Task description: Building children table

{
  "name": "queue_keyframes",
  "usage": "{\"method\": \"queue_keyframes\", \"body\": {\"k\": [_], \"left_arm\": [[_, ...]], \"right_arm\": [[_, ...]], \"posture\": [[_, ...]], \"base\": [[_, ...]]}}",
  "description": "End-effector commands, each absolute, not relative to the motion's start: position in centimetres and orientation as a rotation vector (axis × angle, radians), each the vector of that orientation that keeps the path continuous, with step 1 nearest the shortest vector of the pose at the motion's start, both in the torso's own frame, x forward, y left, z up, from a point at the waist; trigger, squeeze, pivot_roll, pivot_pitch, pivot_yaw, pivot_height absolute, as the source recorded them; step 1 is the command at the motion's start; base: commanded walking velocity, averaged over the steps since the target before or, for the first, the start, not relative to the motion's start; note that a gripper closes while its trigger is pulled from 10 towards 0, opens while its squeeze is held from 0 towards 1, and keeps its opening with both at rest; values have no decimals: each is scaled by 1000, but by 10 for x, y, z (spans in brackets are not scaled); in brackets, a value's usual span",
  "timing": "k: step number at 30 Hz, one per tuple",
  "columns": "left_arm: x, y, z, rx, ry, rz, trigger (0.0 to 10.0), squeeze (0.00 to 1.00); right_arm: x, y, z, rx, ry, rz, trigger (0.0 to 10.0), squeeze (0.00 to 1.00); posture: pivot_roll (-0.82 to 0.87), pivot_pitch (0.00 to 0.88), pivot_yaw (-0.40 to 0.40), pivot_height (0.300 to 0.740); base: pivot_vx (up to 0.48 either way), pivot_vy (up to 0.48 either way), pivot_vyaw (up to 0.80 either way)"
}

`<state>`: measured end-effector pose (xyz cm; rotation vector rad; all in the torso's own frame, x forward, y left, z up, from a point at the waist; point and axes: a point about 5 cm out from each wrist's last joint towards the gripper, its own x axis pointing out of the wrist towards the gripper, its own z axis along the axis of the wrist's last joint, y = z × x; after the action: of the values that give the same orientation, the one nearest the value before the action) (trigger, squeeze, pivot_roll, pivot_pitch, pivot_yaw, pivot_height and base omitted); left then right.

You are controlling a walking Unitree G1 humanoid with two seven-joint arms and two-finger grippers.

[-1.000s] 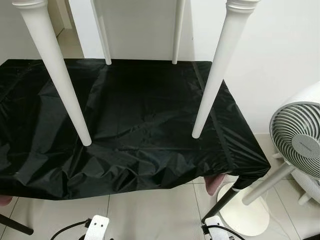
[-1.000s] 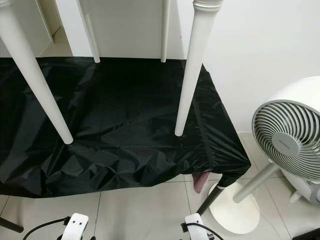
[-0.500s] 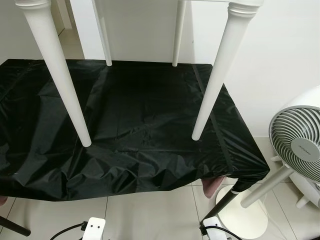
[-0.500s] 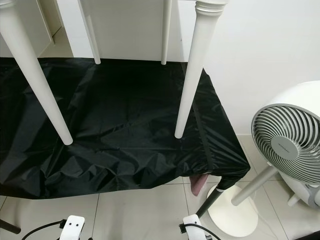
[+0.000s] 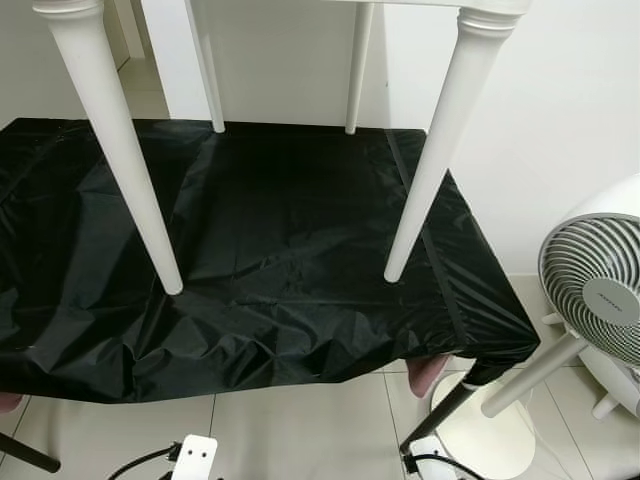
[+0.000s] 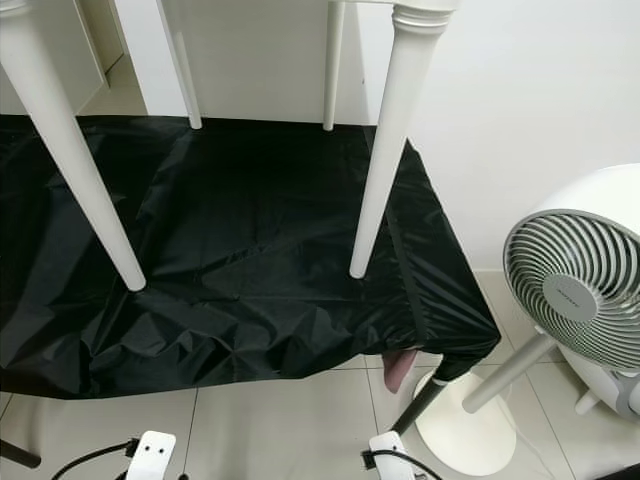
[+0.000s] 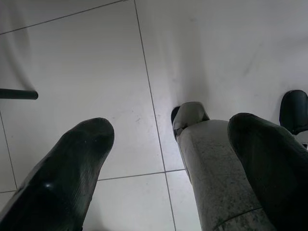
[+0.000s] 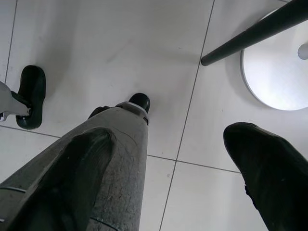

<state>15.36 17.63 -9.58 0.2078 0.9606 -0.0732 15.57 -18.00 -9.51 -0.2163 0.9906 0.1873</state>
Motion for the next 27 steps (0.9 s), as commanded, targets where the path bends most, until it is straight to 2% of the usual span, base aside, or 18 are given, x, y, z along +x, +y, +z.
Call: {"method": "queue_keyframes", "body": {"k": [1,15,20,27], "left_arm": [[140,174,-102,205,1022,-90,10000,0],[143,174,-101,221,1024,-104,10000,0],[143,172,-101,153,1013,-75,10000,0],[144,173,-100,218,1011,-129,10000,0]], "right_arm": [[150,-184,-97,-213,1017,176,10000,0],[148,-186,-98,-194,1022,150,10000,0],[147,-186,-98,-196,1027,150,10000,0],[142,-190,-99,-217,1033,161,10000,0]], "posture": [[98,0,-28,740],[88,0,-18,740],[89,0,-18,740],[100,0,-24,740]], "base": [[0,0,0],[0,0,0],[0,0,0],[0,0,0]]}}
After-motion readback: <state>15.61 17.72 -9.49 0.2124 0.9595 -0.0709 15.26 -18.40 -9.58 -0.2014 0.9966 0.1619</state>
